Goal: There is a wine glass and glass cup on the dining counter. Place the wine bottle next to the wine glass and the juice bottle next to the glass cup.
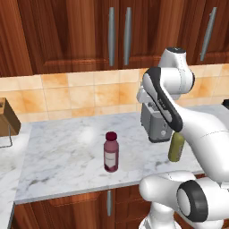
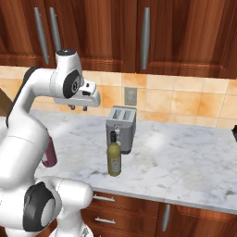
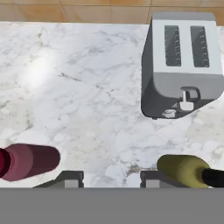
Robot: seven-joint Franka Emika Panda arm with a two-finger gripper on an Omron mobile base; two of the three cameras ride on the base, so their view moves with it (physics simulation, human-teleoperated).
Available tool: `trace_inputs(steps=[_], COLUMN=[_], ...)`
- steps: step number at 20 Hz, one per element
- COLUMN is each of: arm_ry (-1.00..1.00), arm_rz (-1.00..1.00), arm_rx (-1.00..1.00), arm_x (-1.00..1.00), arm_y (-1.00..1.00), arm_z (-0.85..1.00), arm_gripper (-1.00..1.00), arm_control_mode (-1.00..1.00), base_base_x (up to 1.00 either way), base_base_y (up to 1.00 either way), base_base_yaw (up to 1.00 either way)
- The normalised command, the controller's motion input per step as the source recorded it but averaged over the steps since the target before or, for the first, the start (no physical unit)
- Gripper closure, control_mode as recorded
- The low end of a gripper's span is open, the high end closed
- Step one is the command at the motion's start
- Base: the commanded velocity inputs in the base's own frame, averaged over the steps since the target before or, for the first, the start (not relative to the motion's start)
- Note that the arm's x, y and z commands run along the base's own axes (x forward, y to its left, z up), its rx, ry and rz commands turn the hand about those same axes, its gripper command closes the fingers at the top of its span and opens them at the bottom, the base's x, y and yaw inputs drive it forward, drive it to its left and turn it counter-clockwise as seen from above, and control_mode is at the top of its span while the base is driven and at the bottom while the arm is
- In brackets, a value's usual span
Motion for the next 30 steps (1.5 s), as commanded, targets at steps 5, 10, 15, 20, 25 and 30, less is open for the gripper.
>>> trace_inputs(steps=[5,10,15,20,25,30], arm_ry=[-0.04,-0.19,-0.15,-0.05,0.00,-0.03], arm_rz=[0.00,-0.14,-0.33,-0.38,-0.18,-0.24], arm_rx=[0.00,0.00,-0.05,-0.01,0.00,0.00], arm_x=[-0.13,-0.32,-0.26,-0.28,-0.29,-0.18], arm_y=[0.00,0.00,0.00,-0.05,-0.08,-0.01], arm_z=[-0.01,-0.07,-0.12,-0.16,-0.16,-0.22], arm_gripper=[-1.00,-1.00,-1.00,-1.00,-1.00,-1.00], arm_control_mode=[-1.00,-1.00,-1.00,-1.00,-1.00,-1.00], base_base_x=[0.00,0.00,0.00,0.00,0.00,0.00], base_base_y=[0.00,0.00,0.00,0.00,0.00,0.00], base_base_yaw=[0.00,0.00,0.00,0.00,0.00,0.00])
